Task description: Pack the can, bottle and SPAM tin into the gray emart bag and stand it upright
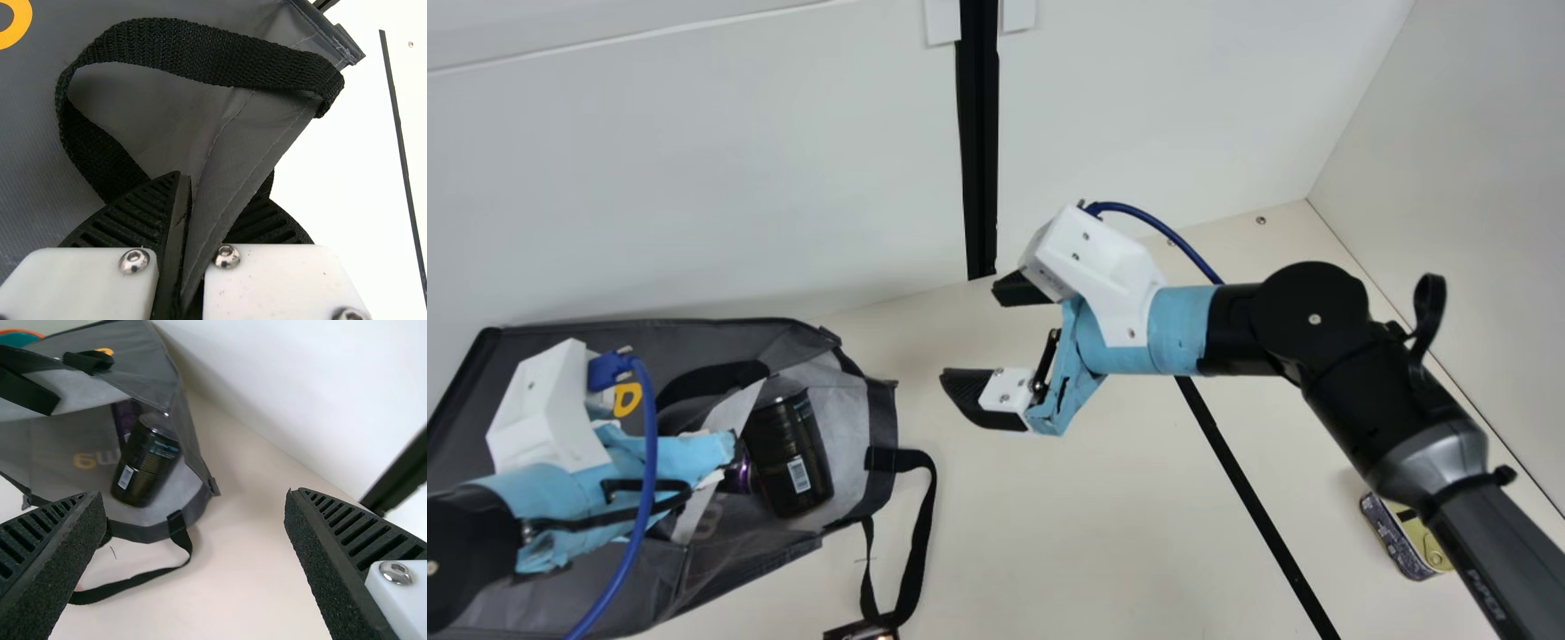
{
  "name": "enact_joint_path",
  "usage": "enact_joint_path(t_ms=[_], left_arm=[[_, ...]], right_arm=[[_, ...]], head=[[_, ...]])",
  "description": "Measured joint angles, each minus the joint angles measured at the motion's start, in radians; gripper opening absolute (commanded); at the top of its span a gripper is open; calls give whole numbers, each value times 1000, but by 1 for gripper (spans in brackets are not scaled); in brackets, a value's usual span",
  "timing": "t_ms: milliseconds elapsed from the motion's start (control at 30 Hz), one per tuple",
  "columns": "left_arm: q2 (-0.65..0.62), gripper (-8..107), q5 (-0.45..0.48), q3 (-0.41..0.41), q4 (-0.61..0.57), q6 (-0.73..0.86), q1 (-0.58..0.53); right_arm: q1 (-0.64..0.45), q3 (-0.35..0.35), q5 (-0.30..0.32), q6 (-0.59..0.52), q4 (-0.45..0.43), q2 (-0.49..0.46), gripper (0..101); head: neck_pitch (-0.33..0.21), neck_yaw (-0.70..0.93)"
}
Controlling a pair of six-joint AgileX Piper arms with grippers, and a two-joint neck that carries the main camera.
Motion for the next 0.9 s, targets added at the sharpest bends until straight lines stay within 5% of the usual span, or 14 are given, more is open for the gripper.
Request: enact_joint_path(t_ms=[900], left_arm=[[0,-8,0,0,0,0,0]], right_arm=[[-161,74,-82,288,-364,-222,95]], head=[[0,0]])
